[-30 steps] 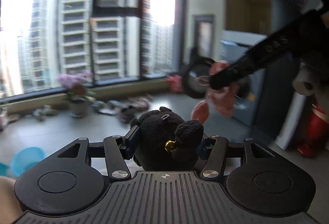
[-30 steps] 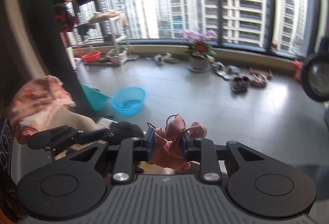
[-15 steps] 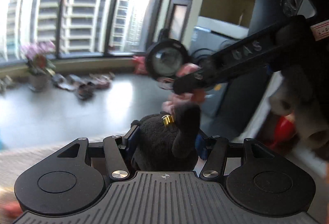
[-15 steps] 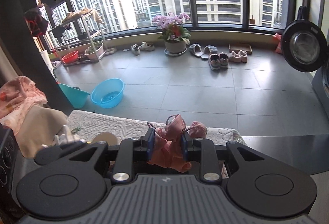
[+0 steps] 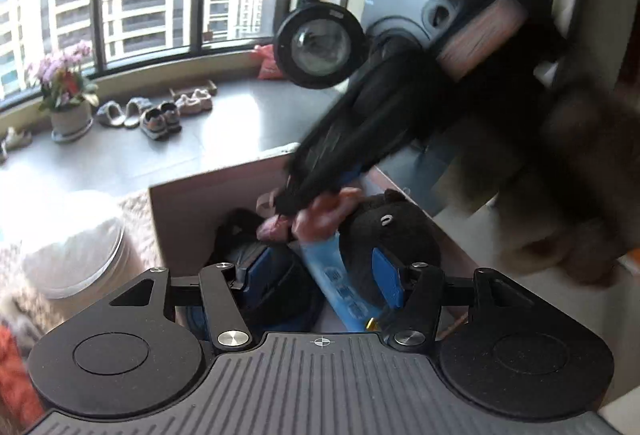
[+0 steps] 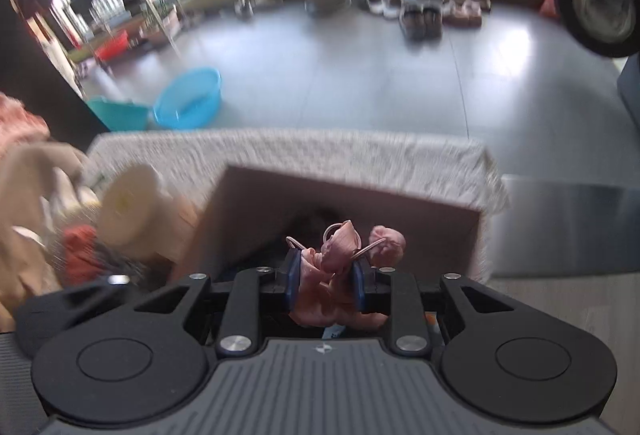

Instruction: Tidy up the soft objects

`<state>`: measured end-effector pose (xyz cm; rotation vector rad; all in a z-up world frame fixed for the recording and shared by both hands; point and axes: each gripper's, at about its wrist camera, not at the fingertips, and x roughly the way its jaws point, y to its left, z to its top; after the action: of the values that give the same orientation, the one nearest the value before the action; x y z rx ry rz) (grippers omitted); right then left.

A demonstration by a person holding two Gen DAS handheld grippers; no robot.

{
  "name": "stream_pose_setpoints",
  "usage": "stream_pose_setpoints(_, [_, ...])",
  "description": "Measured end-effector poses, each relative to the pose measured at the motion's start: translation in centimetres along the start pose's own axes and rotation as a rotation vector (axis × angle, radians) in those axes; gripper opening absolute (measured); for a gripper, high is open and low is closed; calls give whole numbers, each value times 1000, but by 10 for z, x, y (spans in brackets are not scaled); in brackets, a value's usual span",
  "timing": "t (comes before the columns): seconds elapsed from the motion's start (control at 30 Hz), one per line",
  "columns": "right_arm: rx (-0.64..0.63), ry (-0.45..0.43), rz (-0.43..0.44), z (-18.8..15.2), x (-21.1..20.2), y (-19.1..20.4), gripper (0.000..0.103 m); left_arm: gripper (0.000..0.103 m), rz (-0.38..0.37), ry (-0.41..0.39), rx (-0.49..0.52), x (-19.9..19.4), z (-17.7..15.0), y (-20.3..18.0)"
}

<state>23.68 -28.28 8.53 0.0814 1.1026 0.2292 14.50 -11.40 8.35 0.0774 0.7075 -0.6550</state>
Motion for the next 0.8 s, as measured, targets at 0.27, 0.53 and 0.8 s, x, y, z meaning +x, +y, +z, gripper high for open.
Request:
stream_pose_setpoints(0.27, [-2,122,-62,9,25,14,50,61,79,-79,-24,-62,-15,25])
stream_pose_setpoints(0.53, [-48,127,-122,15,-6,56,59,61,190,-228,-94,-129,-33,82])
stream_pose_setpoints(0.8, [-172,-4,-102,52,-44,161,65,61,454,-384,-292,-202,-89,154])
